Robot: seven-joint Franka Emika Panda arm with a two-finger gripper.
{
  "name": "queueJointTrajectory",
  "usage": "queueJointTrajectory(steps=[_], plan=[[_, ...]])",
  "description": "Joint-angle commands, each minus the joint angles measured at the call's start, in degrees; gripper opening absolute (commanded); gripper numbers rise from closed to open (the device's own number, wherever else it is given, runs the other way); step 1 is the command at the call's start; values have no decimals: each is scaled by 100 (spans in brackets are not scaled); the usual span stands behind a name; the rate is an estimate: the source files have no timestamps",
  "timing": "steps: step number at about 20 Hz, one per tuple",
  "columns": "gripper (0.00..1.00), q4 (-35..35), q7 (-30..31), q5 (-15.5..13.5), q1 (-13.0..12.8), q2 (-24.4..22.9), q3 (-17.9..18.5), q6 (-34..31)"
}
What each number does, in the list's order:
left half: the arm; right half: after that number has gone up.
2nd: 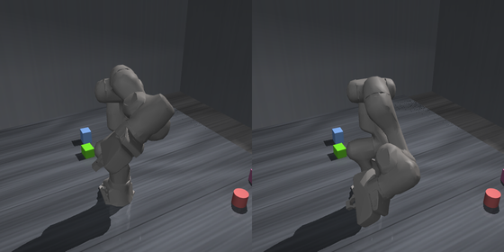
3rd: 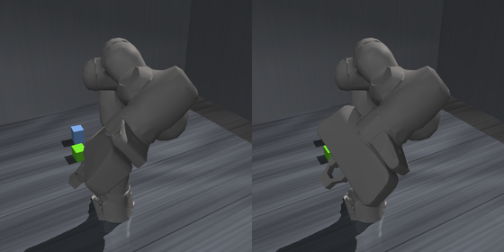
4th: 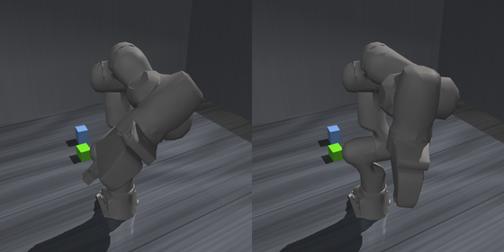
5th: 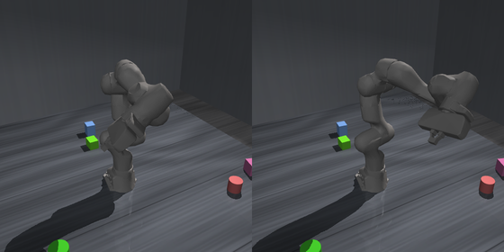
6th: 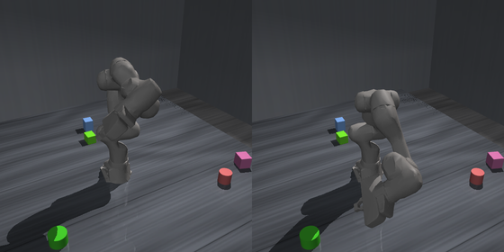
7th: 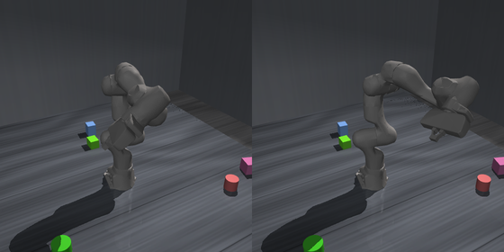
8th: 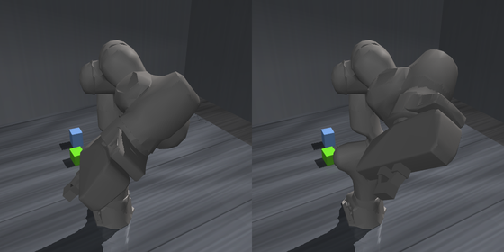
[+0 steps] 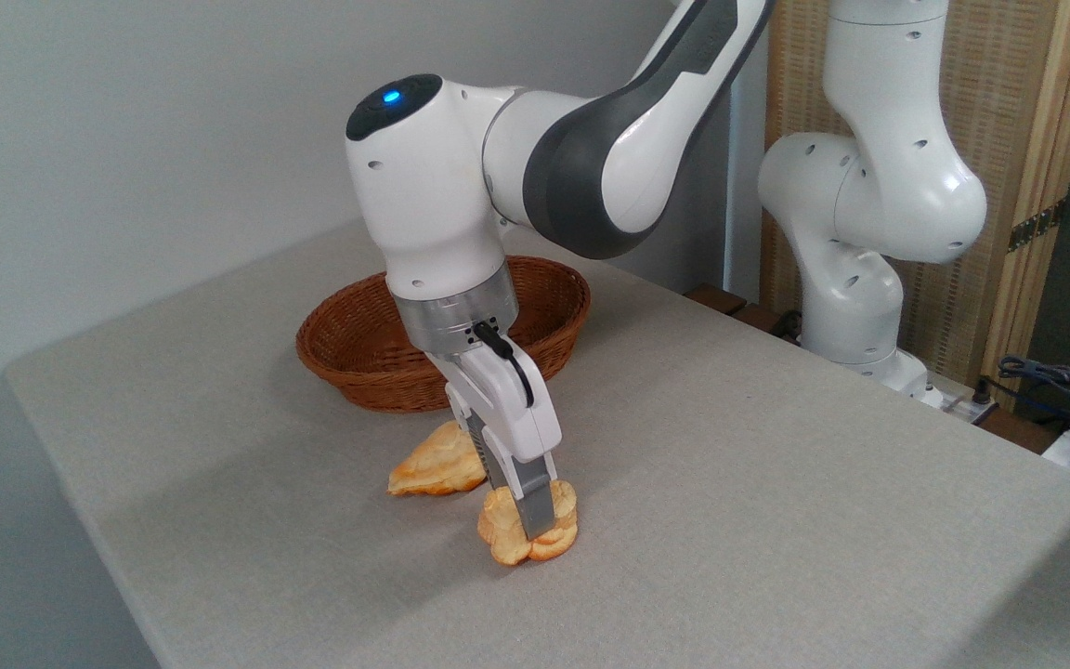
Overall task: Put bread into the basket
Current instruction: 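Lift the round bread and carry it over the wicker basket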
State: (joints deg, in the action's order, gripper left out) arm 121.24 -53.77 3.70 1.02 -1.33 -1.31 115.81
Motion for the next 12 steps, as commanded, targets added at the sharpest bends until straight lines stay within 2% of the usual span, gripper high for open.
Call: queueJointTrajectory(steps=[1,4,6,8,9,12], plan=[[38,76,-81,34,-14,-33,26,117],[39,-117,-72,-53,-14,-165,9,91],[40,-275,-55,-500,-57,-375,-35,82],[42,-294,15,-896,-302,-604,-27,47],[43,-294,103,-993,-452,-718,-27,-31],[43,-407,673,-1082,-961,-816,-27,-304]])
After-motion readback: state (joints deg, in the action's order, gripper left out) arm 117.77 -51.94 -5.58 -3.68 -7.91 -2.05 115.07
